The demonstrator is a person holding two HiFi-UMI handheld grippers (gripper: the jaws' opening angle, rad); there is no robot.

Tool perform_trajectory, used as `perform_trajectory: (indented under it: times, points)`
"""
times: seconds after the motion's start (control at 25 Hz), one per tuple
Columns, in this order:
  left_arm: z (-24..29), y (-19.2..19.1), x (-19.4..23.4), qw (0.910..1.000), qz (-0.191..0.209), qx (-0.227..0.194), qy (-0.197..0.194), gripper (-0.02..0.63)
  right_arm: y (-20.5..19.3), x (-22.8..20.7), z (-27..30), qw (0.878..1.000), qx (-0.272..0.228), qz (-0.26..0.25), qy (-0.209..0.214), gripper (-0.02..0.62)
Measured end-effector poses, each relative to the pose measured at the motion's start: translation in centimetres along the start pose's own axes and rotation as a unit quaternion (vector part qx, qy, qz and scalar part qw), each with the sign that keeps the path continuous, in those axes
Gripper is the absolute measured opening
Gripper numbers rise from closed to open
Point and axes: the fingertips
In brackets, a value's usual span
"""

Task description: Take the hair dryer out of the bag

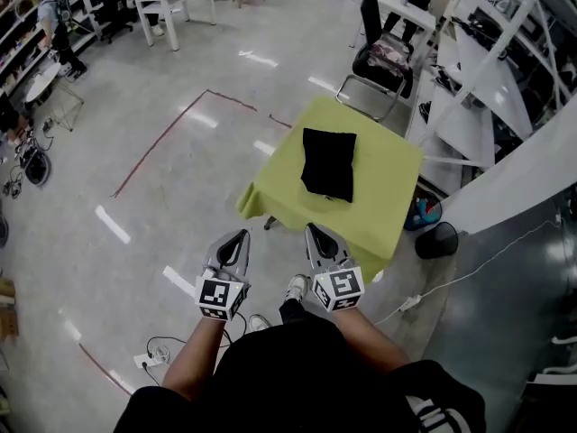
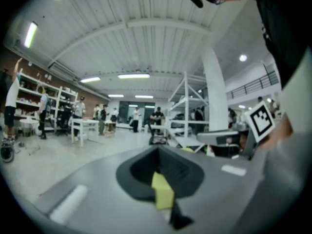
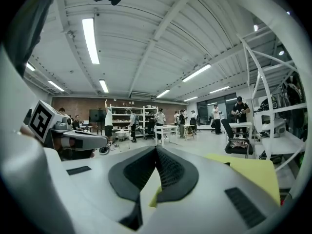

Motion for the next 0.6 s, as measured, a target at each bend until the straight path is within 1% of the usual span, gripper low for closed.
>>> perform_trajectory:
  times: [0.24,0.4,0.6]
  points:
    - [6.0,-0.4,-0.4,0.9998,0.007,0.008,-0.016,0.006,-0.7,-5.0,2.7,1.0,-0.001,0.007,-0.011,0.006]
    - [10.4,-0.6,-0.6,0.9997,0.002,0.009,-0.024,0.006,-1.1,-8.8,4.4,1.0,0.0,0.012,-0.02,0.006]
    - [14.8,-1.1,-0.7,0.9992,0.012,0.022,-0.03,0.006,-1.9,-12.7,6.4,1.0,0.005,0.019,-0.021,0.006]
Point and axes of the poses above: the fingertips, and each gripper's own axes: z forward along the fingers, x to its left, y out of its top, and after that the axes turned 10 degrees about -x, right-handed
